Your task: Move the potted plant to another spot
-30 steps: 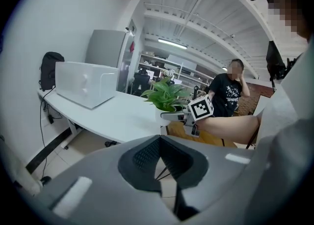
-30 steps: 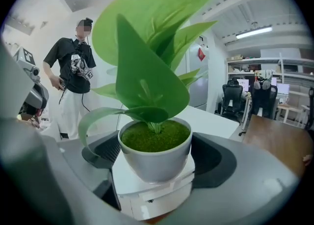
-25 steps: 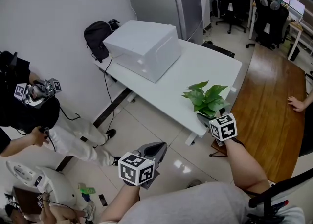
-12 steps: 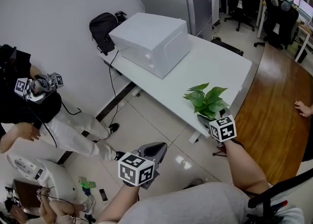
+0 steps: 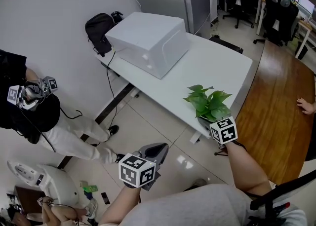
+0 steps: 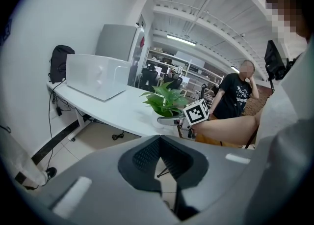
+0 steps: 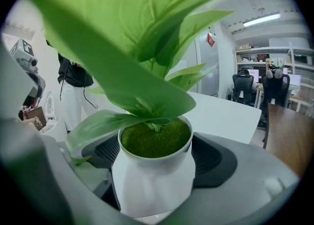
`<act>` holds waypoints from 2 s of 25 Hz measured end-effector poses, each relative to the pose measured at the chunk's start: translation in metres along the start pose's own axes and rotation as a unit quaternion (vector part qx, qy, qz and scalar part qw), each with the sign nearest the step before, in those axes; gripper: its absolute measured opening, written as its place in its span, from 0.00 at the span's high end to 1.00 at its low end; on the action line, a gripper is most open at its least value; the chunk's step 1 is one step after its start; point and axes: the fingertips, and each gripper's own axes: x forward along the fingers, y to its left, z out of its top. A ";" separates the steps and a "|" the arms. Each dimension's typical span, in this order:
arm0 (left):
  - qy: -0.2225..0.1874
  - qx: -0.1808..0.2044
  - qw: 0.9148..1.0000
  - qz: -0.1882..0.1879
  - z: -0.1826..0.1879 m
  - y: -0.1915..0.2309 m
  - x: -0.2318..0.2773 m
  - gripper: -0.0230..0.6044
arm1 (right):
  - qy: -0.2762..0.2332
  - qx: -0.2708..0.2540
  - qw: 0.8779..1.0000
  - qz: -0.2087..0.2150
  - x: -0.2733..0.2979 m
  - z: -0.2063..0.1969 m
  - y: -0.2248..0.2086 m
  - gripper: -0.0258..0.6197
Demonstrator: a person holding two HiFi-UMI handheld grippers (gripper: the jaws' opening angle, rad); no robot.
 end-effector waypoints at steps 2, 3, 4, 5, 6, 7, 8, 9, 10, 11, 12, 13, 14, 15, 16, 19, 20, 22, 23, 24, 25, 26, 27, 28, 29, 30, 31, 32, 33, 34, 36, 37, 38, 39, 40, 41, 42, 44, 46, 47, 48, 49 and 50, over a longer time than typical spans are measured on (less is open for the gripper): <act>0.000 0.001 1.000 -0.002 0.001 0.000 0.001 0.97 | -0.002 -0.001 1.000 0.000 -0.001 0.000 0.000 0.25; 0.001 0.002 1.000 -0.003 0.001 0.000 0.002 0.97 | -0.003 -0.002 1.000 0.000 -0.001 0.000 0.000 0.25; 0.001 0.003 1.000 -0.004 0.001 0.000 0.002 0.97 | -0.004 -0.001 1.000 0.001 -0.001 0.000 0.001 0.25; 0.003 0.004 1.000 -0.006 0.001 0.000 0.003 0.97 | -0.005 0.001 1.000 0.004 -0.001 0.000 0.001 0.25; 0.004 0.005 1.000 -0.008 0.001 0.000 0.004 0.97 | -0.005 0.004 1.000 0.006 -0.001 0.000 0.001 0.25; 0.004 0.007 1.000 -0.011 0.001 0.000 0.005 0.97 | -0.006 0.006 1.000 0.009 -0.001 0.001 0.001 0.25; 0.005 0.008 1.000 -0.013 0.002 0.000 0.005 0.97 | -0.008 0.008 1.000 0.012 -0.001 0.003 0.002 0.25; 0.004 0.009 1.000 -0.015 0.003 0.000 0.006 0.97 | -0.009 0.008 1.000 0.014 -0.002 0.004 0.002 0.25; 0.003 0.009 1.000 -0.017 0.003 0.001 0.008 0.97 | -0.009 0.007 1.000 0.017 -0.002 0.004 0.003 0.23; 0.002 0.010 1.000 -0.019 0.004 0.001 0.009 0.97 | -0.008 0.005 1.000 0.019 -0.001 0.004 0.003 0.21; 0.001 0.011 1.000 -0.021 0.005 0.002 0.011 0.97 | -0.006 0.004 1.000 0.020 -0.001 0.003 0.003 0.20; 0.000 0.012 1.000 -0.024 0.006 0.002 0.013 0.97 | -0.005 0.003 1.000 0.019 -0.001 0.002 0.002 0.19; 0.000 0.013 1.000 -0.027 0.006 0.002 0.015 0.97 | -0.005 0.004 1.000 0.018 -0.002 0.001 0.002 0.19; 0.000 0.015 0.999 -0.030 0.007 0.002 0.016 0.97 | -0.006 0.005 1.000 0.017 -0.004 0.000 0.001 0.18; 0.000 0.016 0.999 -0.034 0.007 0.001 0.018 0.97 | -0.008 0.006 1.000 0.015 -0.007 0.001 0.001 0.18; -0.001 0.021 0.999 -0.045 0.010 -0.001 0.023 0.97 | -0.013 0.006 1.000 0.010 -0.015 0.003 0.001 0.17; -0.002 0.023 0.999 -0.049 0.011 -0.002 0.025 0.97 | -0.014 0.005 1.000 0.008 -0.019 0.002 0.000 0.17; -0.005 0.025 0.998 -0.056 0.013 -0.006 0.030 0.97 | -0.014 0.005 1.000 0.004 -0.028 -0.001 -0.002 0.17; -0.006 0.026 0.998 -0.060 0.013 -0.008 0.033 0.97 | -0.014 0.005 1.000 0.004 -0.034 -0.003 -0.002 0.17; -0.007 0.026 0.998 -0.064 0.014 -0.011 0.034 0.97 | -0.014 0.007 1.000 0.003 -0.042 -0.006 0.000 0.17; -0.009 0.027 0.997 -0.069 0.014 -0.015 0.036 0.97 | -0.014 0.008 1.000 0.003 -0.053 -0.008 0.003 0.18; -0.012 0.028 0.997 -0.075 0.016 -0.020 0.039 0.97 | -0.015 0.010 1.000 0.002 -0.065 -0.009 0.005 0.19; -0.016 0.030 0.996 -0.082 0.019 -0.027 0.041 0.97 | -0.018 0.011 1.000 0.002 -0.079 -0.008 0.007 0.21; -0.020 0.031 0.995 -0.091 0.022 -0.035 0.043 0.97 | -0.021 0.011 1.000 0.001 -0.094 -0.007 0.009 0.24; -0.022 0.034 0.994 -0.099 0.023 -0.045 0.045 0.97 | -0.027 0.012 1.000 0.000 -0.110 -0.004 0.011 0.26; -0.023 0.038 0.993 -0.108 0.023 -0.056 0.046 0.97 | -0.033 0.014 0.999 0.000 -0.127 -0.002 0.015 0.30; -0.024 0.043 0.992 -0.115 0.022 -0.066 0.046 0.97 | -0.041 0.017 0.999 0.000 -0.144 0.001 0.019 0.33; -0.024 0.047 0.991 -0.120 0.021 -0.077 0.045 0.97 | -0.049 0.018 0.999 0.001 -0.162 0.004 0.023 0.37; -0.026 0.050 0.990 -0.126 0.020 -0.088 0.043 0.97 | -0.058 0.019 0.998 0.002 -0.181 0.008 0.029 0.41; -0.029 0.052 0.990 -0.130 0.020 -0.100 0.040 0.97 | -0.067 0.018 0.998 0.003 -0.201 0.012 0.035 0.45; -0.036 0.058 0.988 -0.139 0.020 -0.128 0.031 0.97 | -0.086 0.018 0.996 0.002 -0.243 0.021 0.049 0.54; -0.039 0.062 0.987 -0.144 0.019 -0.144 0.026 0.97 | -0.097 0.021 0.995 0.002 -0.264 0.024 0.056 0.60; -0.041 0.067 0.986 -0.150 0.016 -0.160 0.020 0.97 | -0.107 0.024 0.994 0.002 -0.285 0.026 0.065 0.65; -0.042 0.071 0.984 -0.155 0.013 -0.177 0.012 0.97 | -0.116 0.028 0.993 0.003 -0.306 0.026 0.074 0.69; -0.043 0.075 0.983 -0.160 0.008 -0.195 0.004 0.97 | -0.123 0.030 0.992 0.003 -0.327 0.026 0.083 0.72; -0.044 0.079 0.982 -0.164 0.003 -0.213 -0.006 0.97 | -0.129 0.033 0.991 0.003 -0.347 0.024 0.093 0.75; -0.044 0.083 0.981 -0.168 -0.002 -0.230 -0.016 0.97 | -0.135 0.036 0.990 0.003 -0.368 0.022 0.103 0.79; -0.044 0.093 0.980 -0.172 -0.010 -0.261 -0.034 0.97 | -0.146 0.041 0.988 0.002 -0.405 0.018 0.119 0.87; -0.043 0.103 0.978 -0.177 -0.016 -0.288 -0.049 0.97 | -0.152 0.048 0.987 0.002 -0.434 0.012 0.132 0.91; -0.044 0.107 0.977 -0.179 -0.018 -0.300 -0.057 0.97 | -0.152 0.053 0.987 0.002 -0.446 0.008 0.138 0.93; -0.047 0.112 0.976 -0.182 -0.018 -0.311 -0.064 0.97 | -0.152 0.058 0.987 0.002 -0.455 0.005 0.143 0.96; -0.052 0.118 0.974 -0.185 -0.018 -0.322 -0.070 0.97 | -0.151 0.062 0.987 0.001 -0.463 0.003 0.149 0.96; -0.056 0.126 0.972 -0.188 -0.016 -0.332 -0.074 0.97 | -0.151 0.065 0.986 -0.002 -0.471 0.002 0.153 0.96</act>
